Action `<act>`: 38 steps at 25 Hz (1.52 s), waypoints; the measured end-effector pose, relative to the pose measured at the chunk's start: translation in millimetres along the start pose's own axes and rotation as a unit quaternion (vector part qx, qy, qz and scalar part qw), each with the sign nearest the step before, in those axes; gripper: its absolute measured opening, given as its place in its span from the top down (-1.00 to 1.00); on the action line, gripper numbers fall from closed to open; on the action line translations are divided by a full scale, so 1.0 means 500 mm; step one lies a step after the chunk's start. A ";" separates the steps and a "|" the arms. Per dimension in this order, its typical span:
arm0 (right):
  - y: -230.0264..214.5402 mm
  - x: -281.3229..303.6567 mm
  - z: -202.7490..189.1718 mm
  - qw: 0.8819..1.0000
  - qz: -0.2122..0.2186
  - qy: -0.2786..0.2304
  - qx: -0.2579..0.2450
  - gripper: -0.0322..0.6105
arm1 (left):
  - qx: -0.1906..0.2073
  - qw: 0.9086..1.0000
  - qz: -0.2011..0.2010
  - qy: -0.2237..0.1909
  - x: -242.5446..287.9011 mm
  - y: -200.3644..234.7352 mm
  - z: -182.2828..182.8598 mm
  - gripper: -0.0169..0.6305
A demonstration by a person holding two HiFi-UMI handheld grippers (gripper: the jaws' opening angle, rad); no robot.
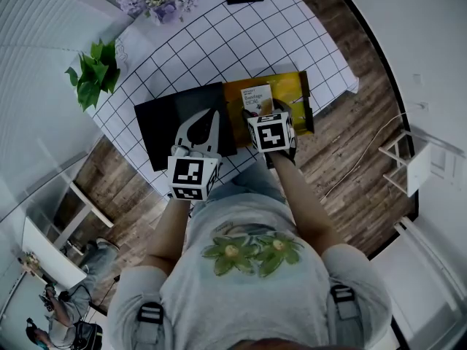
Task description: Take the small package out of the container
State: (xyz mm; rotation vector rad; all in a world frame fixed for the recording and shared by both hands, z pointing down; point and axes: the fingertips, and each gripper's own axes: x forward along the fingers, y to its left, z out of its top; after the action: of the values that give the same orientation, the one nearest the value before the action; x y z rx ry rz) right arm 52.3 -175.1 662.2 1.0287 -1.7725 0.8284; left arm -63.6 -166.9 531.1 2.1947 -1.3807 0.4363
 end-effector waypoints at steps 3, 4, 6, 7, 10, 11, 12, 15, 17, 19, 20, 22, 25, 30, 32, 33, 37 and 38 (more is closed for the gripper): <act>0.000 0.005 0.002 1.000 -0.004 0.001 -0.001 -0.20 | -0.001 1.000 -0.004 0.000 -0.003 0.000 0.001 0.93; 0.000 0.006 0.003 1.000 -0.005 0.002 -0.001 -0.20 | -0.001 1.000 -0.006 -0.001 -0.004 -0.001 0.001 0.93; -0.001 0.008 0.004 1.000 -0.008 0.003 0.000 -0.20 | 0.000 1.000 -0.009 -0.002 -0.005 -0.002 0.002 0.93; -0.002 0.010 0.005 1.000 -0.010 0.002 0.001 -0.20 | 0.000 1.000 -0.011 -0.003 -0.005 -0.002 0.002 0.93; -0.003 0.016 0.008 1.000 -0.013 -0.002 0.002 -0.20 | 0.000 1.000 -0.015 -0.004 -0.005 -0.005 0.002 0.93; -0.003 0.018 0.007 1.000 -0.012 0.000 0.003 -0.21 | 0.001 1.000 -0.017 -0.004 -0.005 -0.007 0.001 0.93; -0.003 0.019 0.006 1.000 -0.011 0.004 0.005 -0.21 | 0.001 1.000 -0.019 -0.004 -0.005 -0.008 0.001 0.93; -0.003 0.022 0.004 1.000 -0.006 0.012 0.005 -0.22 | 0.005 1.000 -0.024 -0.004 -0.006 -0.013 0.000 0.93; -0.002 0.024 0.003 1.000 -0.001 0.015 0.001 -0.23 | 0.006 1.000 -0.025 -0.002 -0.007 -0.013 -0.001 0.93; -0.003 0.027 0.001 1.000 0.008 0.015 0.002 -0.24 | 0.006 1.000 -0.024 0.000 -0.007 -0.012 -0.003 0.93; -0.003 0.028 0.000 1.000 0.014 0.016 0.006 -0.25 | 0.006 1.000 -0.024 0.001 -0.007 -0.012 -0.003 0.93; -0.003 0.029 -0.001 1.000 0.024 0.016 0.010 -0.25 | 0.007 1.000 -0.025 0.001 -0.008 -0.014 -0.002 0.93; -0.004 0.027 -0.001 1.000 0.024 0.010 0.011 -0.25 | 0.009 1.000 -0.026 0.002 -0.010 -0.018 -0.001 0.93; -0.005 0.023 0.000 0.999 0.030 0.002 0.011 -0.25 | 0.013 0.999 -0.029 0.003 -0.012 -0.026 0.001 0.93; -0.004 0.021 -0.001 0.999 0.033 0.002 0.008 -0.25 | 0.014 0.999 -0.030 0.002 -0.013 -0.028 0.003 0.93; -0.003 0.020 -0.002 0.999 0.033 0.002 0.005 -0.25 | 0.015 0.999 -0.030 0.002 -0.013 -0.030 0.004 0.93; 0.001 0.010 -0.003 0.999 0.036 -0.004 0.005 -0.25 | 0.017 0.999 -0.030 -0.002 -0.017 -0.035 0.008 0.93; 0.002 0.007 -0.002 0.999 0.037 -0.007 0.006 -0.25 | 0.018 0.999 -0.030 -0.003 -0.017 -0.037 0.009 0.93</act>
State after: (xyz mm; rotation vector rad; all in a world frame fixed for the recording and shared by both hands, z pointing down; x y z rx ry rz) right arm 51.0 -175.0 665.6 0.9841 -1.8291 0.8805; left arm -50.9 -156.6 518.4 2.2626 -1.3156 0.4359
